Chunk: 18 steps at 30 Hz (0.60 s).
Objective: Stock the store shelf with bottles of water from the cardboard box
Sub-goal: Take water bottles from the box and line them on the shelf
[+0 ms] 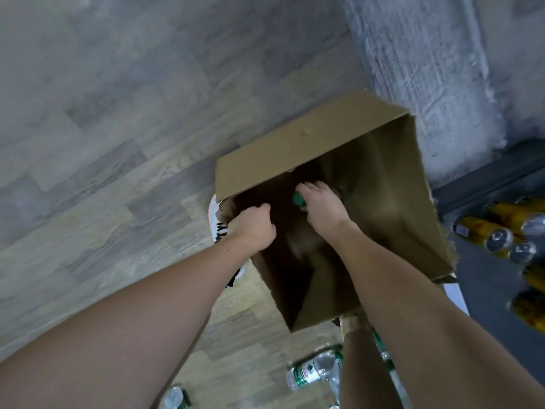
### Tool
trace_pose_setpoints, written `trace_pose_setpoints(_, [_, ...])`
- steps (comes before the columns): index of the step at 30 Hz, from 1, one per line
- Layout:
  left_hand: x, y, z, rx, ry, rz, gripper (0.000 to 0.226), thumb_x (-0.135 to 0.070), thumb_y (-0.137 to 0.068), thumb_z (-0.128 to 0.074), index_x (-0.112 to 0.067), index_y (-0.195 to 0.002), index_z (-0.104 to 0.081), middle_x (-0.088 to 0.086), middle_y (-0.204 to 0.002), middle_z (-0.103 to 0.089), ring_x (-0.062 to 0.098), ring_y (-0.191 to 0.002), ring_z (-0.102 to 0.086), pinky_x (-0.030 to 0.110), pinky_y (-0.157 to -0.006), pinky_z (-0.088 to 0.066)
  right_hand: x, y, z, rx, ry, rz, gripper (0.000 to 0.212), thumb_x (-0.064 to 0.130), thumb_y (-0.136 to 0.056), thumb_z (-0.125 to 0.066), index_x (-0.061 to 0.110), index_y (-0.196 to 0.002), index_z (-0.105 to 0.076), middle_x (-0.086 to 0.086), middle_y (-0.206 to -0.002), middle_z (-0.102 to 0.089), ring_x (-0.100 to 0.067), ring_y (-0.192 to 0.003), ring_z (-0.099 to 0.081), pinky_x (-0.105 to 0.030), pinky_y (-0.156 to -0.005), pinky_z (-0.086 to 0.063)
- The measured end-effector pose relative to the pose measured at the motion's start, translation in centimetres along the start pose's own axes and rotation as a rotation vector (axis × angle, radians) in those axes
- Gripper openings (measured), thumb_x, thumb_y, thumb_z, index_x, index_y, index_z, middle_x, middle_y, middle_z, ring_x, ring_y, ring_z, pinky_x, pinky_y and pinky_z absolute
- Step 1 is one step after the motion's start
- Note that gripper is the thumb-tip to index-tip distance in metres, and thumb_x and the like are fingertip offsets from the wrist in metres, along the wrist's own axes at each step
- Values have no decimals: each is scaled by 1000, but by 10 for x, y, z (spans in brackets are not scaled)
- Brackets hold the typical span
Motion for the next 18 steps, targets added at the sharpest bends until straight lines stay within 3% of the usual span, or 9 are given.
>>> trace_pose_setpoints(2, [-11, 26, 16, 4, -11, -4, 7, -22, -95, -46, -15, -96, -45, 11, -102, -61, 30, -88, -57, 38, -67, -47, -7, 37, 27, -28, -387, -219, 42, 15, -94, -62, 28, -132, -48, -4, -122, -59, -22, -110, -61, -33, -86, -54])
trace_pose_setpoints(4, [-28, 55, 40, -11, -34, -20, 8, -24, -96, -45, -16, -96, -45, 10, -102, -61, 28, -85, -55, 36, -67, -45, -5, 79, 52, -111, -614, -339, 33, 16, -94, -63, 30, -121, -51, 6, -110, -59, -16, -105, -62, -30, -82, -54])
trace_pose_setpoints(8, [-79, 131, 94, -64, -82, -80, 15, -24, -95, -45, -15, -105, -52, 6, -102, -58, 30, -96, -57, 36, -70, -42, 29, 168, 108, -157, -599, -224, 28, 13, -94, -61, 32, -112, -52, 5, -106, -63, -11, -97, -63, -32, -85, -56])
trace_pose_setpoints(13, [-147, 246, 159, -78, -77, -232, 8, -24, -89, -51, -16, -91, -51, 10, -102, -63, 29, -86, -58, 41, -76, -52, 52, 280, 210, -285, -588, -176, 24, 11, -95, -59, 30, -105, -47, 0, -98, -61, -15, -85, -59, -25, -67, -44])
trace_pose_setpoints(16, [-183, 313, 197, -76, -194, -310, 11, -25, -91, -52, -15, -95, -53, 11, -108, -61, 32, -97, -59, 37, -80, -49, 62, 346, 271, -387, -615, -197, 25, 13, -94, -63, 27, -105, -46, -2, -97, -59, -19, -85, -57, -30, -69, -41])
trace_pose_setpoints(18, [-216, 351, 221, -100, -235, -379, 8, -25, -91, -52, -18, -88, -51, 11, -109, -62, 29, -96, -59, 35, -80, -48, 65, 390, 316, -459, -608, -202, 25, 14, -92, -66, 23, -106, -47, -4, -97, -60, -22, -85, -56, -32, -72, -41])
Point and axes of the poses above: each hand's wrist, its own y-axis away from the middle knuckle, its own z-axis out of the back of the hand, x = y × z, the point moved 3 cm from there along -y, towards the middle knuckle
